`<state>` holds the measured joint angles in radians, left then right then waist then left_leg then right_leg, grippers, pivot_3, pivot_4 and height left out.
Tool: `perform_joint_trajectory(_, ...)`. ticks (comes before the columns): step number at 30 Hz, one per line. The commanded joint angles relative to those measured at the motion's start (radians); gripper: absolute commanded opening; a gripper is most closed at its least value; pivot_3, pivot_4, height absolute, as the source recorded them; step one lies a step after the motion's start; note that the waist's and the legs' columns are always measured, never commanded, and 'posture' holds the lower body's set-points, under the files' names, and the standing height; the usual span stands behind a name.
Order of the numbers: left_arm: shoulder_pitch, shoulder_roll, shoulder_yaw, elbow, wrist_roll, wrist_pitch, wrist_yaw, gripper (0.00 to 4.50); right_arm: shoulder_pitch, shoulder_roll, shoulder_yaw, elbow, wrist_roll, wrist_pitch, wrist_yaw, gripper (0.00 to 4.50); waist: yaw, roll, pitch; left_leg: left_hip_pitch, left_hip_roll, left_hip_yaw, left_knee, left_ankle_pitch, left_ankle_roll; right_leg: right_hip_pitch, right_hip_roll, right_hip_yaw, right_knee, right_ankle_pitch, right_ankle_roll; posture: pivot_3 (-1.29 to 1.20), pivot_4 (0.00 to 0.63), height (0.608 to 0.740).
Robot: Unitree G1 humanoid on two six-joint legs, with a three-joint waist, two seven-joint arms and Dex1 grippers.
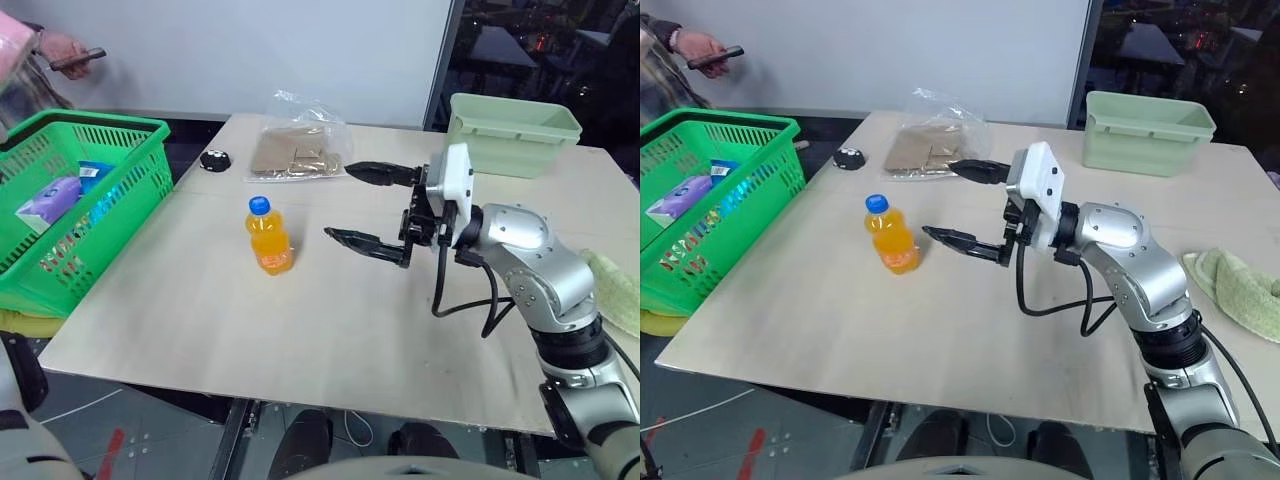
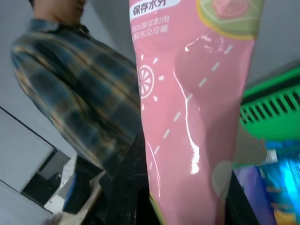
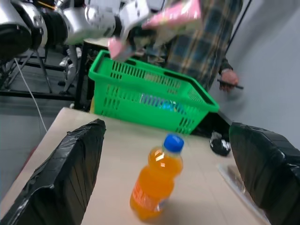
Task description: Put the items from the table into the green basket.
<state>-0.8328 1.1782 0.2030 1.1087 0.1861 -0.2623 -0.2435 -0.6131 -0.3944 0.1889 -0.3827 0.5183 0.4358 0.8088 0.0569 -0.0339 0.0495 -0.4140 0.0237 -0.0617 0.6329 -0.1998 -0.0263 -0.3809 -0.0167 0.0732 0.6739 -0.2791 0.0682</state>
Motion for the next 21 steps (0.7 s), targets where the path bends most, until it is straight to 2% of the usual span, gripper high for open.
perform_joint_trajectory(1,-0.022,0.021,-0.012,0.026,-0.001,-0.047,-0.002,0.46,-0.026,0.007,-0.015,-0.045,0.018,0.028,-0.019,4.50,-0.002,-0.003,-0.002,0.000,0.000,0.000,0.000,0.000,0.000,0.000,0.000,0.000,0.000,0.000,0.000,0.09,0.000,0.740)
perform_joint_trajectory(5,-0.012,0.018,-0.027,0.071,0.003,-0.055,-0.003,0.46,-0.027,0.009,-0.024,-0.080,0.047,0.072,-0.026,4.50,-0.016,-0.005,-0.003,-0.001,0.000,0.000,-0.001,0.000,0.000,0.000,0.000,0.000,0.001,0.000,0.000,0.07,0.000,0.740)
perform_joint_trajectory(9,0.014,0.028,-0.035,0.119,0.015,-0.022,0.064,0.46,-0.029,0.009,-0.042,-0.126,0.110,0.127,-0.032,4.50,-0.027,-0.005,-0.003,0.000,0.000,0.000,-0.001,0.000,0.000,-0.001,0.000,0.000,0.004,0.000,0.000,0.06,0.000,0.740)
perform_joint_trajectory(15,0.050,0.028,-0.042,0.148,0.007,0.020,0.074,0.46,-0.055,-0.043,-0.050,-0.139,0.162,0.206,-0.018,4.50,-0.046,-0.004,-0.003,0.000,0.000,0.000,-0.001,0.000,0.000,-0.001,0.000,0.000,0.004,0.000,0.000,0.06,0.000,0.740)
perform_joint_trajectory(18,0.054,0.030,-0.022,0.150,-0.020,0.047,0.058,1.53,-0.059,-0.057,-0.053,-0.128,0.164,0.214,-0.012,4.50,-0.047,-0.004,-0.003,0.000,0.000,0.000,-0.001,0.000,0.000,-0.001,0.000,0.000,0.004,0.000,0.000,0.07,0.000,0.740)
perform_joint_trajectory(21,0.054,0.026,-0.008,0.117,-0.042,-0.007,0.056,3.03,-0.047,-0.067,-0.049,-0.118,0.153,0.201,-0.004,4.50,-0.046,-0.005,-0.003,0.000,0.000,0.000,-0.001,0.000,0.000,-0.001,0.000,0.000,0.004,0.000,0.000,0.07,0.000,0.740)
